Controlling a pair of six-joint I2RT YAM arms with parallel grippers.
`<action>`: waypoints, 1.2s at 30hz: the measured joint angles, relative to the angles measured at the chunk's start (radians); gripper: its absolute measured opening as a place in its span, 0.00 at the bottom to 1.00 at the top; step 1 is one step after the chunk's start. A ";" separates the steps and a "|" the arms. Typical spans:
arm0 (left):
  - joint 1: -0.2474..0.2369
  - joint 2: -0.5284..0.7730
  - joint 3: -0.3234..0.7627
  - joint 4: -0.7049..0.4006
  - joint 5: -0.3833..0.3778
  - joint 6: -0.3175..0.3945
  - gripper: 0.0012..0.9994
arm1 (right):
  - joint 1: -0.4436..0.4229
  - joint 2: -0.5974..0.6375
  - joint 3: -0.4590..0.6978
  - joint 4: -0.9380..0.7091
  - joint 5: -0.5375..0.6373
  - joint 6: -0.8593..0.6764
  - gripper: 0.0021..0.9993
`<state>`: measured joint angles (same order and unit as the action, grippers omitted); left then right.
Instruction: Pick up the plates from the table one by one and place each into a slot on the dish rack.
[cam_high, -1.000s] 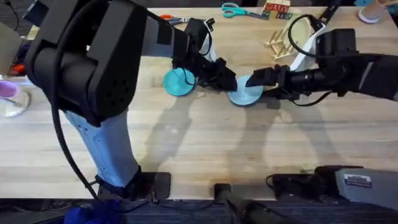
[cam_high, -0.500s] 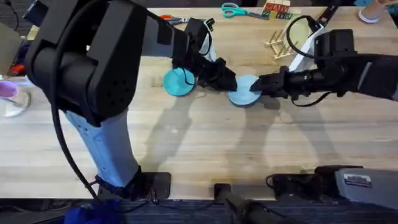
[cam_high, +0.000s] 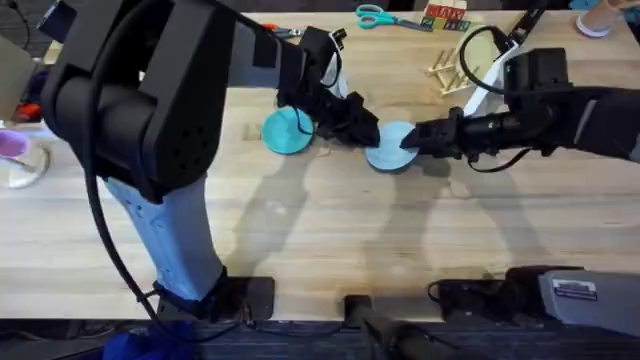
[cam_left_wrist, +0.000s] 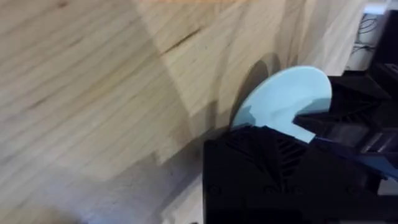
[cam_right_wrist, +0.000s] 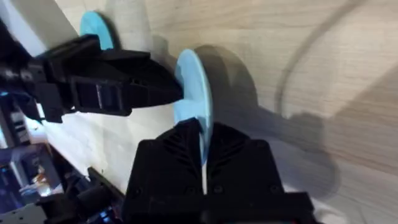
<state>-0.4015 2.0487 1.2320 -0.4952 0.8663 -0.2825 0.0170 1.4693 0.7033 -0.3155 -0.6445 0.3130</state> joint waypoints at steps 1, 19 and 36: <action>0.000 0.000 0.011 -0.021 -0.011 0.010 0.04 | 0.000 0.002 0.000 -0.001 -0.004 0.000 0.03; -0.005 -0.375 0.106 -0.373 -0.415 0.153 0.04 | 0.006 -0.049 0.000 -0.011 -0.006 -0.017 0.03; -0.005 -0.671 0.107 -0.716 -0.816 0.179 0.04 | 0.006 -0.366 0.097 -0.175 0.046 -0.202 0.03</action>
<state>-0.4061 1.3778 1.3392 -1.2115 0.0507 -0.1040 0.0235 1.1028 0.8007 -0.4900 -0.5980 0.1111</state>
